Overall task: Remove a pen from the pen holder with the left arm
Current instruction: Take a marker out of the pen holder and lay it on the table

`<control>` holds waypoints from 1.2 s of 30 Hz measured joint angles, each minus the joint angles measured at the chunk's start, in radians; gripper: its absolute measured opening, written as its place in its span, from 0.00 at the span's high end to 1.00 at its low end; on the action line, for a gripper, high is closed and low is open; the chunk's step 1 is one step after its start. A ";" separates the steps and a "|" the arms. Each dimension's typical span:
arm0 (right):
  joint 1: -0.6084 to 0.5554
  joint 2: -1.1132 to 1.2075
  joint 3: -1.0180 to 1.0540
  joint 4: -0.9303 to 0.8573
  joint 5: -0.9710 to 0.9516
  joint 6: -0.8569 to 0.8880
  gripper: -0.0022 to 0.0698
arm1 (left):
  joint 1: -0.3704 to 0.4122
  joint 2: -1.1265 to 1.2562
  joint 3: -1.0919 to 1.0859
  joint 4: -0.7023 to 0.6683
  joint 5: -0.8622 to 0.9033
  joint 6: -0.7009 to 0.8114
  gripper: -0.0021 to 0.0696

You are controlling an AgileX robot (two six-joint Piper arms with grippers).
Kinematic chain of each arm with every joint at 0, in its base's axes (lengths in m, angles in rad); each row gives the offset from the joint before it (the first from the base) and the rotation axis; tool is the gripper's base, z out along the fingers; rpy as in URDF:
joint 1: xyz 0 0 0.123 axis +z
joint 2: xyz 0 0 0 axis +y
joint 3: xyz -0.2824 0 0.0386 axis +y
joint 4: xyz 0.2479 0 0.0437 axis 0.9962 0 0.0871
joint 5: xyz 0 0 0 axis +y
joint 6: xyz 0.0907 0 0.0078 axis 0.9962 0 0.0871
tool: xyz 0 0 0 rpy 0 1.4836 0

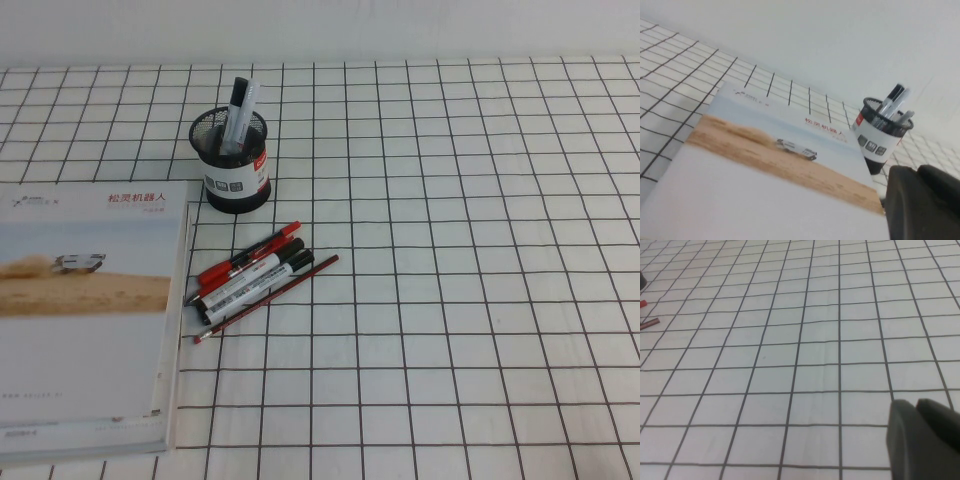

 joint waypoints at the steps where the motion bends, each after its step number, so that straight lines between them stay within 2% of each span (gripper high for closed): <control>1: 0.000 0.000 0.000 0.000 0.000 0.000 0.99 | 0.000 0.000 0.000 -0.019 -0.010 -0.005 0.97; 15: 0.000 0.000 0.000 0.000 0.000 0.000 0.99 | 0.000 0.000 0.000 -0.055 -0.074 -0.022 0.97; 21: 0.000 0.000 0.000 0.000 0.000 0.000 0.99 | 0.000 0.016 -0.019 -0.055 -0.045 -0.012 0.97; 26: 0.000 0.000 0.000 0.000 0.000 0.000 0.99 | 0.000 0.178 -0.181 -0.055 -0.004 0.053 0.97; 36: 0.000 0.000 0.000 0.000 0.000 0.000 0.99 | 0.000 0.685 -0.503 -0.051 0.040 0.143 0.97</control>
